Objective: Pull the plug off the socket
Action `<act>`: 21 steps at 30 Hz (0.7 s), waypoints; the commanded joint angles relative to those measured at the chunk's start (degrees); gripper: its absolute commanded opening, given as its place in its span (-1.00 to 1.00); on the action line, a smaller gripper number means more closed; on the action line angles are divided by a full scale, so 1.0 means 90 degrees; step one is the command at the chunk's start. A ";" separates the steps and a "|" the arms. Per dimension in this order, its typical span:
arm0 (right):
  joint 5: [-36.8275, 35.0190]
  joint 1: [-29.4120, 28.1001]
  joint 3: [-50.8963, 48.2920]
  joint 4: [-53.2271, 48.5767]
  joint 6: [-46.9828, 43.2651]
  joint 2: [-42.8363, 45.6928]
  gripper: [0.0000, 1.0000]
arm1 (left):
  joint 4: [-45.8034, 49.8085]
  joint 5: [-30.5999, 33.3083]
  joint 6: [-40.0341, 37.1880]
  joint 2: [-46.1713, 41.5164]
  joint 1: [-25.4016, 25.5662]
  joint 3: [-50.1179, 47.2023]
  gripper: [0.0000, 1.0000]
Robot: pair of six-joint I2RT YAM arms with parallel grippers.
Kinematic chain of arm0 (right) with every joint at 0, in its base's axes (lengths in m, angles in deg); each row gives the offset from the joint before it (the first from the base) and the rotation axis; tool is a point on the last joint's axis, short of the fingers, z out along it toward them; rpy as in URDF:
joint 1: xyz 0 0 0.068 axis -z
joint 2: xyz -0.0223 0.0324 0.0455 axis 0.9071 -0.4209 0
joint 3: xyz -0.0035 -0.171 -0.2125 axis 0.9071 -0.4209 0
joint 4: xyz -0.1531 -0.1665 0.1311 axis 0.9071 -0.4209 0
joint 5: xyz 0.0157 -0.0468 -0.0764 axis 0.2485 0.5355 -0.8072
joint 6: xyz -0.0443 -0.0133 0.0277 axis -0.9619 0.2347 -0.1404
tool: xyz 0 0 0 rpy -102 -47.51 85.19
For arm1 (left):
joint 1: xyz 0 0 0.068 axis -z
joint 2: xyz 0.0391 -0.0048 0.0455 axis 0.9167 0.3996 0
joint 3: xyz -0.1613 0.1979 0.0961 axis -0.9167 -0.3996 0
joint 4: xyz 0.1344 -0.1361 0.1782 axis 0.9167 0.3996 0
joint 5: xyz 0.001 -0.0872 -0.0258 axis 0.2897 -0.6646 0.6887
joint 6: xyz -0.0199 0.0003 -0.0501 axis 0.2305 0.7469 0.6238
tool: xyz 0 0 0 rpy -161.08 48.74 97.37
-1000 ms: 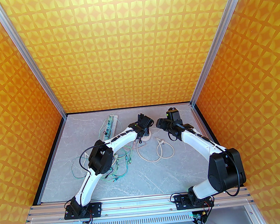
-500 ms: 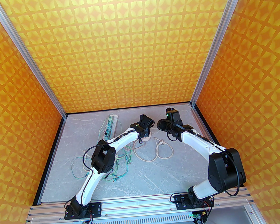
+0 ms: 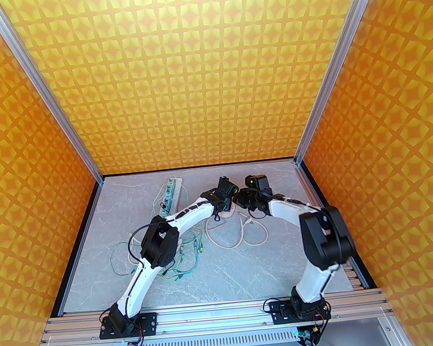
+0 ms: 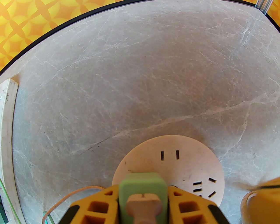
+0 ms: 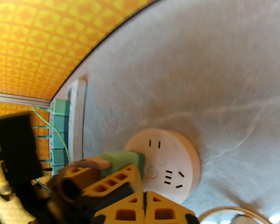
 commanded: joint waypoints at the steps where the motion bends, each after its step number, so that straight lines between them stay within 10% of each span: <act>1: 0.0614 0.0036 0.0247 0.0488 0.0445 -0.0322 -1.00 | -0.0049 -0.0145 -0.0155 -0.0122 -0.0013 -0.0103 -0.53; 21: 0.0446 0.0056 0.0638 -0.0726 0.0212 -0.1421 -1.00 | -0.0194 -0.0534 -0.0021 -0.0375 -0.0179 -0.0363 -0.55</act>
